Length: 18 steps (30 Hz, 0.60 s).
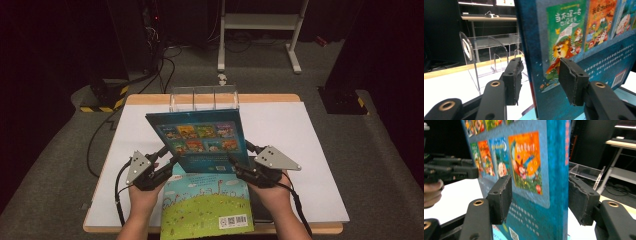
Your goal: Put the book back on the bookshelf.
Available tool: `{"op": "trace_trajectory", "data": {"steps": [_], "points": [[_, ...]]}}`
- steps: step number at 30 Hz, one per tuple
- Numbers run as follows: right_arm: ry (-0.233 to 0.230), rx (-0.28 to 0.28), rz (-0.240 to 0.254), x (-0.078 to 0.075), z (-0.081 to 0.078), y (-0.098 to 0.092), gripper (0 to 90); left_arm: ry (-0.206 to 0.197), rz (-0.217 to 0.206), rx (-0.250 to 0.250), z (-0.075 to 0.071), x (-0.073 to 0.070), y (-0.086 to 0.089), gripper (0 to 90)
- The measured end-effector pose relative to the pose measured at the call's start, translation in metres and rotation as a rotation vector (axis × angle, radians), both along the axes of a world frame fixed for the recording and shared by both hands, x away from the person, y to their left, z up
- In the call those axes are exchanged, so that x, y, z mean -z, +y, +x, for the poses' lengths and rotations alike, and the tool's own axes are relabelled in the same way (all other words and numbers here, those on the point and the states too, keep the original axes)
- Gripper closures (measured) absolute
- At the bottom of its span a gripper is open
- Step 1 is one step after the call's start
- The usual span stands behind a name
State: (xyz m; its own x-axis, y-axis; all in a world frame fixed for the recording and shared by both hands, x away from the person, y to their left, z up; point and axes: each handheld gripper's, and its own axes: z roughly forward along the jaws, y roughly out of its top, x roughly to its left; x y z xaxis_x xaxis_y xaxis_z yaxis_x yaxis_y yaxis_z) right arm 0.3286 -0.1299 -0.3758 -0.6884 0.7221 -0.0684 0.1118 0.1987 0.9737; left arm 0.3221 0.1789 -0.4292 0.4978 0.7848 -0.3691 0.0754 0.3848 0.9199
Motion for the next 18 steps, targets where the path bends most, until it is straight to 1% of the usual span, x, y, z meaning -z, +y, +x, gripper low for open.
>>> {"op": "trace_trajectory", "data": {"steps": [2,8,11,15,18], "points": [[0.003,-0.004,0.001,0.0016,0.0008,-0.0019,37.6,0.004,-0.011,-0.006,-0.0011,0.0004,0.0023,51.8],[0.022,-0.016,0.0,0.0029,0.0043,-0.0031,36.0,0.01,-0.007,-0.012,-0.003,0.0018,0.0045,49.3],[0.042,-0.045,0.001,0.0028,0.0069,-0.0027,38.4,0.015,-0.001,-0.013,-0.0043,0.0014,0.0045,48.9],[0.066,-0.093,-0.006,0.0042,0.0078,-0.0007,45.0,0.021,-0.001,-0.014,-0.0071,0.0009,0.0046,48.7],[0.068,-0.103,-0.007,0.0058,0.0067,0.0002,50.5,0.029,-0.006,-0.013,-0.01,-0.0009,0.0071,48.3]]}}
